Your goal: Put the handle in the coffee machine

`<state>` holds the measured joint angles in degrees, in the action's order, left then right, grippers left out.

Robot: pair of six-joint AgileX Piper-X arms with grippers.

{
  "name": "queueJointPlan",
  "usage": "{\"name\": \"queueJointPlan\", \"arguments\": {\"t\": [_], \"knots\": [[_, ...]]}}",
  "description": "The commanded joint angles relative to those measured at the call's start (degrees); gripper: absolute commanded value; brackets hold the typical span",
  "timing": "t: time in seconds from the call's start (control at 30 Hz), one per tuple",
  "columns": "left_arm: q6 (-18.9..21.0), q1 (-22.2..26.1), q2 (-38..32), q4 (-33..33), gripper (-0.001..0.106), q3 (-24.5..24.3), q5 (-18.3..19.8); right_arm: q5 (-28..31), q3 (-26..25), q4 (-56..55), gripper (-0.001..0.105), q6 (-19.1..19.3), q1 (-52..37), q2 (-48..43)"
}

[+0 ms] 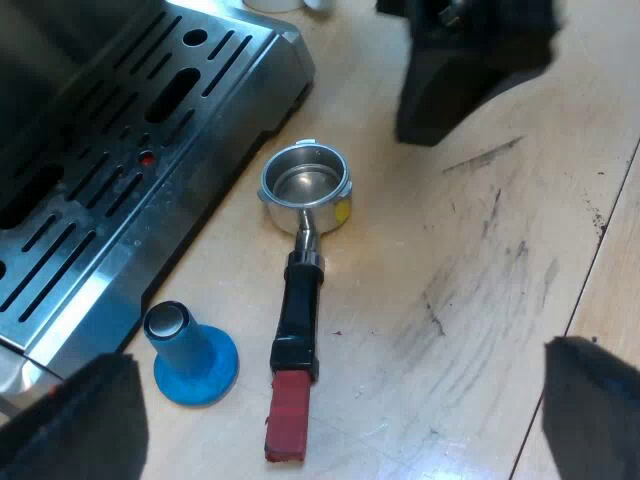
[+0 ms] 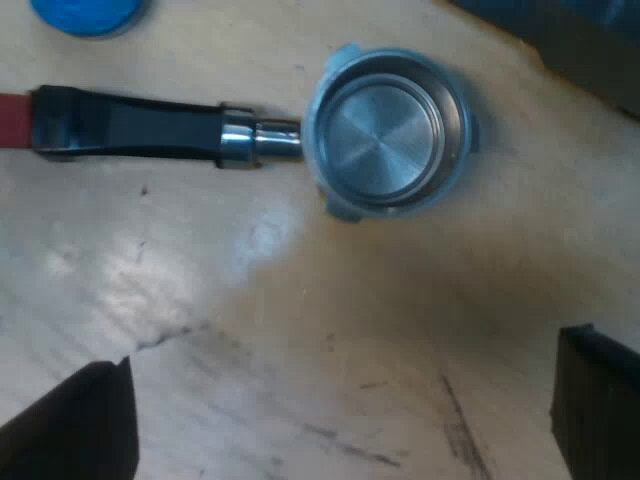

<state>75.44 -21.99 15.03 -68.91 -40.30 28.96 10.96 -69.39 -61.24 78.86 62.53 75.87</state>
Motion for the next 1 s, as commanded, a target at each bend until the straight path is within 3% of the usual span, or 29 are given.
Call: {"name": "queueJointPlan", "arguments": {"t": [0.03, 0.57, 1.0], "knots": [[0.63, 0.21, -0.24, 0.22, 0.084, -0.02, -0.10, -4.93, -0.43, 2.19, 0.085, 1.46, -4.89, 3.94], [0.50, 0.21, -0.24, 0.22, 0.084, 0.21, 0.02, -9.94, -0.43, 7.23, 0.085, 5.32, -12.66, 11.69], [0.50, 0.21, -0.13, 3.23, 0.084, 5.94, 0.35, -9.98, -0.43, 9.03, 0.085, 7.51, -13.21, 13.54]]}}
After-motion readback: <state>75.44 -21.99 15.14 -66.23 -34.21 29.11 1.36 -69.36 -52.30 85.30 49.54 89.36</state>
